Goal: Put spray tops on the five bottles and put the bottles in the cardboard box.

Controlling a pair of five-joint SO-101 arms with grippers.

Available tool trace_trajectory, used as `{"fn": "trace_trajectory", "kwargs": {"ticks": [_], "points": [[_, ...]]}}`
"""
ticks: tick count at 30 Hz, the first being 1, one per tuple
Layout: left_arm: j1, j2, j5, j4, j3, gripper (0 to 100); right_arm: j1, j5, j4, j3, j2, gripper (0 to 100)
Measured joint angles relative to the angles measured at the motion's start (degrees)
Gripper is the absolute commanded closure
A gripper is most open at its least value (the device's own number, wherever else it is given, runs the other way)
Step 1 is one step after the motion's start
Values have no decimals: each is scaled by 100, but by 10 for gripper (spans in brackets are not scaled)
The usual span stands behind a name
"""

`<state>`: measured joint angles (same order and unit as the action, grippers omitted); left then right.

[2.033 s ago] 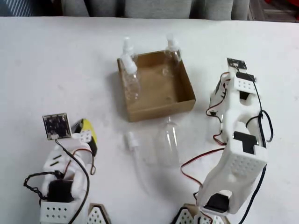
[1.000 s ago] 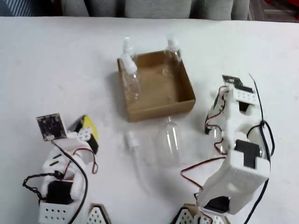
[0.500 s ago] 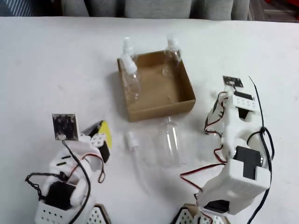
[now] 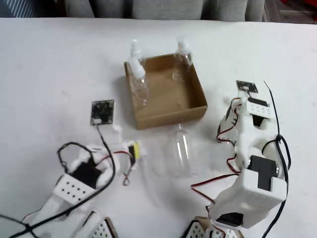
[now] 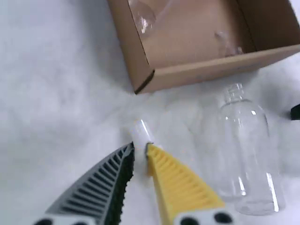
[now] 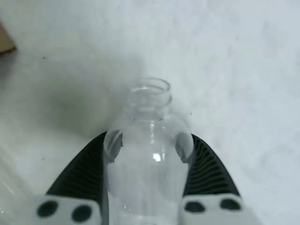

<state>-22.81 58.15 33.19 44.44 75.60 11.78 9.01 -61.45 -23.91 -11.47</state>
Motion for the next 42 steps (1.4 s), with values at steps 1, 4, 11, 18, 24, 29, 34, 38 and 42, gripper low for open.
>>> {"fn": "trace_trajectory", "kwargs": {"ticks": [1,4,11,18,24,29,34,38,42], "points": [[-141,-53,114,-18,0,753,0,0,9,0,0,981],[-413,-132,334,-35,0,772,0,0,9,0,0,981],[-281,-185,545,-185,0,793,0,0,9,0,0,981],[-229,-1266,545,-440,-308,793,0,0,9,9,-35,981],[-220,-2163,747,-475,-589,793,0,0,9,9,-35,981],[-88,-2637,800,-580,-756,793,0,9,9,9,-35,981],[-88,-3235,809,-651,-949,793,0,26,9,9,-35,981],[-88,-3666,809,-651,-1143,793,0,26,9,9,-35,981],[-158,-3965,809,-651,-1204,793,0,26,9,9,-35,981]]}}
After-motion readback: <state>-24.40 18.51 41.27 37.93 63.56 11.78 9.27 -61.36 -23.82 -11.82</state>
